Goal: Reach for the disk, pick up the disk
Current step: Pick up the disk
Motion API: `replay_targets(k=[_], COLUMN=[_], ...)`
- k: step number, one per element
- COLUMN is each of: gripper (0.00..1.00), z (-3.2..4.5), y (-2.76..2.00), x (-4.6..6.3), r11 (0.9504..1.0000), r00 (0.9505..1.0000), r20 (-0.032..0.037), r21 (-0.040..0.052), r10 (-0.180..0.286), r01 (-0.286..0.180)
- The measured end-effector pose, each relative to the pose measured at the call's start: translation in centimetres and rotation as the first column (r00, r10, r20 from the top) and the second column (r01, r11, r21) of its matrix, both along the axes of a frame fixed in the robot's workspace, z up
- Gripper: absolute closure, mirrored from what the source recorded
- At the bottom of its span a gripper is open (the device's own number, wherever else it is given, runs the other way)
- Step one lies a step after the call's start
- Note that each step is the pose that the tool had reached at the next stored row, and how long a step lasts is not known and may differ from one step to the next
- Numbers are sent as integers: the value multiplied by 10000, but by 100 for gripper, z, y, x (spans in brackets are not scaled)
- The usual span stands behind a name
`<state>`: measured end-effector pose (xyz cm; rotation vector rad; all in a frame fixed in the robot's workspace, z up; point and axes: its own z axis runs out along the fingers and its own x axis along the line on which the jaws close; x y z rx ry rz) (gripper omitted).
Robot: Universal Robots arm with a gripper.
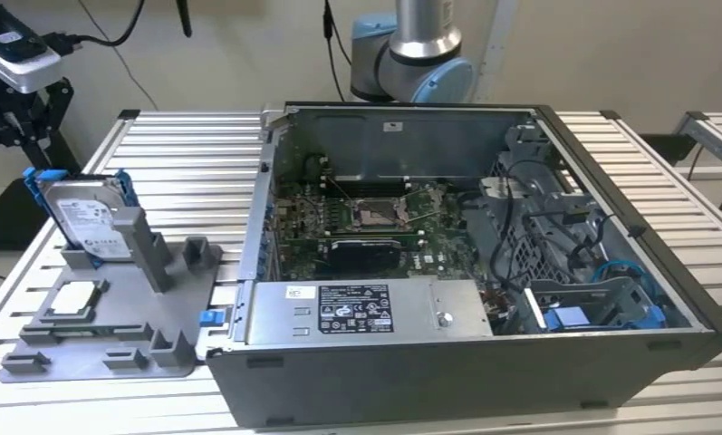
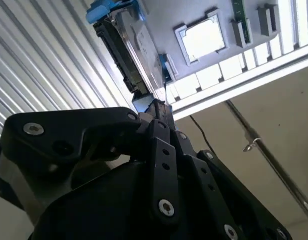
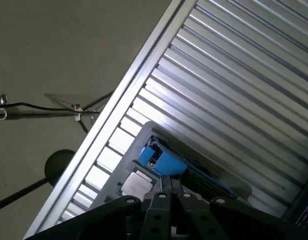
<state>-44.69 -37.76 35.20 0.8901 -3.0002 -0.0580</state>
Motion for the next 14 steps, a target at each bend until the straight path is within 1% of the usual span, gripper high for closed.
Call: replay_targets(k=[2, 4, 7, 10, 12, 14], gripper=[100, 100, 100, 100, 100, 100], z=[0, 0, 0, 0, 0, 0], y=[0, 0, 0, 0, 0, 0], x=[0, 0, 0, 0, 0, 0], r11=[9993, 9973, 9918, 9832, 9760, 9678], r00=[9993, 9973, 9918, 9832, 9760, 9678], r20=[-1, 0, 0, -1, 0, -1], r21=[0, 0, 0, -1, 0, -1], r10=[364, 735, 1282, 1827, 2177, 2517], r01=[-364, -735, -1282, -1827, -2177, -2517])
